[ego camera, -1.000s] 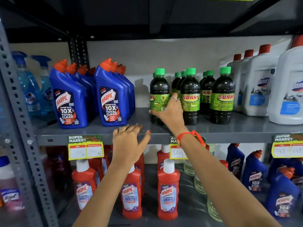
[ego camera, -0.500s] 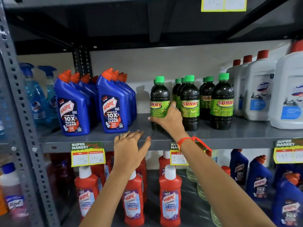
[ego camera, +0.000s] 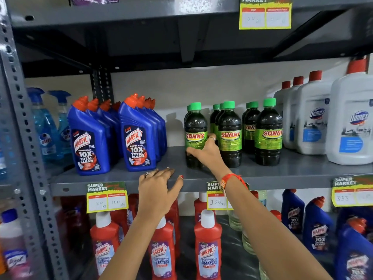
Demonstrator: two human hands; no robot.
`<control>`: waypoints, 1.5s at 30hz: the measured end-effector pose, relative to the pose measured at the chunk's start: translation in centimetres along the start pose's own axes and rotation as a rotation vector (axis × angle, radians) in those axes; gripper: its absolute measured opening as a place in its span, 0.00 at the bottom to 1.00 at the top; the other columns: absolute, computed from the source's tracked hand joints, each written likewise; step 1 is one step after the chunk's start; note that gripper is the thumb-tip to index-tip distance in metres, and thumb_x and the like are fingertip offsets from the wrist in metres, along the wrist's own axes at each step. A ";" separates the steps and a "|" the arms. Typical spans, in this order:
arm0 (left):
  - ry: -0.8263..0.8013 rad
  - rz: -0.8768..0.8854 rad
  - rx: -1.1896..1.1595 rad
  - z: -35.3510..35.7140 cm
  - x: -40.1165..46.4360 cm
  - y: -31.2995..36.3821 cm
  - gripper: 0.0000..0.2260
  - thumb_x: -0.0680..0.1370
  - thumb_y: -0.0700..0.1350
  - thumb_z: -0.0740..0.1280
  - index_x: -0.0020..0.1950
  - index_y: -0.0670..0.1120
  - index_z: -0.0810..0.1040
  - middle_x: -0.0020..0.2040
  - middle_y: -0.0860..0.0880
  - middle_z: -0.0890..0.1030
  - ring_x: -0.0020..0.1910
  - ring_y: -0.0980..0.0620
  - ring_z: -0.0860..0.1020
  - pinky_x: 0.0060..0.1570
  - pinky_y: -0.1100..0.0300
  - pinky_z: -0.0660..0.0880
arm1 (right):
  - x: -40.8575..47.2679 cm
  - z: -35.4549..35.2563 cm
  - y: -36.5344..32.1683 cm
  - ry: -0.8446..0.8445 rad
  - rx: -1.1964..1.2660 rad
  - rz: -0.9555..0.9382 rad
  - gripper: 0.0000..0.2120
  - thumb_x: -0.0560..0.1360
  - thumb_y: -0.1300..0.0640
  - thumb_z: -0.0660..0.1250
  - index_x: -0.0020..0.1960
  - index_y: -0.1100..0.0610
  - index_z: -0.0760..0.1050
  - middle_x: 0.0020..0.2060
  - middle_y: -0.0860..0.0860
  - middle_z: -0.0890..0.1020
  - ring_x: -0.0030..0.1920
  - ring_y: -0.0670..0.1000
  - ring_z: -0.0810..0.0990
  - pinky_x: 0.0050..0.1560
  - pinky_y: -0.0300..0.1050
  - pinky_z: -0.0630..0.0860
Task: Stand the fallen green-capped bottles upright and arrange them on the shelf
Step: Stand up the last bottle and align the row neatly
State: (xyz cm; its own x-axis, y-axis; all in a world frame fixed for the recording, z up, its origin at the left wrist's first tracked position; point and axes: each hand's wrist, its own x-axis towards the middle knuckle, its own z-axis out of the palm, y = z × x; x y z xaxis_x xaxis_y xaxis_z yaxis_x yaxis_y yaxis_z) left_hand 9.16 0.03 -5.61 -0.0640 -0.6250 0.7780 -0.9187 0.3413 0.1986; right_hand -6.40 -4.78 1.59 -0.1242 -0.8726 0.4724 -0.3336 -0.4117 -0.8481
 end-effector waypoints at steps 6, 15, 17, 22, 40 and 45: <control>-0.002 0.002 0.007 0.1 0.0 0.0 0.23 0.73 0.59 0.56 0.52 0.46 0.83 0.51 0.47 0.84 0.51 0.47 0.80 0.51 0.51 0.69 | 0.8 0.3 0.2 -0.070 0.030 0.051 0.32 0.69 0.60 0.73 0.63 0.58 0.56 0.52 0.55 0.78 0.51 0.51 0.76 0.49 0.41 0.71; -0.005 0.020 0.017 -0.1 0.0 -0.1 0.24 0.73 0.59 0.55 0.52 0.45 0.82 0.51 0.47 0.84 0.51 0.46 0.80 0.51 0.50 0.69 | -0.4 -0.1 -0.3 0.024 -0.034 -0.050 0.34 0.66 0.61 0.76 0.65 0.63 0.62 0.55 0.56 0.77 0.58 0.53 0.77 0.52 0.38 0.69; -0.009 0.031 0.025 -0.1 0.0 -0.2 0.24 0.73 0.60 0.54 0.53 0.46 0.82 0.52 0.47 0.83 0.52 0.46 0.79 0.51 0.50 0.69 | -1.5 -1.5 -0.7 0.104 -0.061 -0.142 0.33 0.66 0.62 0.75 0.66 0.62 0.64 0.52 0.52 0.76 0.53 0.49 0.76 0.50 0.37 0.70; -0.019 0.020 0.071 -0.1 0.1 0.3 0.26 0.73 0.60 0.53 0.53 0.44 0.82 0.52 0.46 0.83 0.51 0.45 0.79 0.52 0.49 0.70 | -2.8 -6.8 0.8 0.462 -0.145 -0.318 0.23 0.66 0.64 0.73 0.58 0.55 0.73 0.52 0.52 0.79 0.49 0.51 0.78 0.49 0.48 0.79; -0.031 0.050 0.045 2.3 -0.5 6.8 0.24 0.75 0.58 0.54 0.53 0.44 0.82 0.51 0.45 0.84 0.50 0.46 0.80 0.53 0.49 0.69 | 0.1 -8.8 3.5 0.071 -0.382 0.048 0.42 0.61 0.49 0.79 0.64 0.64 0.60 0.58 0.60 0.78 0.60 0.60 0.77 0.59 0.52 0.75; -0.018 0.046 0.026 2.2 -0.6 6.9 0.23 0.75 0.58 0.55 0.53 0.44 0.82 0.51 0.45 0.84 0.51 0.45 0.80 0.53 0.49 0.69 | -0.3 -9.0 3.3 0.125 -0.388 0.038 0.43 0.62 0.51 0.79 0.66 0.66 0.59 0.58 0.61 0.77 0.59 0.62 0.77 0.59 0.53 0.75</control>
State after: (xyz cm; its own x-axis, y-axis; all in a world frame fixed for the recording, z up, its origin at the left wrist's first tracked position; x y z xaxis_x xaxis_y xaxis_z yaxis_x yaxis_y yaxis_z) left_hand 2.02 1.16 -6.05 -0.1135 -0.6219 0.7748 -0.9243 0.3520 0.1472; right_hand -15.87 -3.52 0.79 -0.2478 -0.8367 0.4884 -0.6514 -0.2293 -0.7233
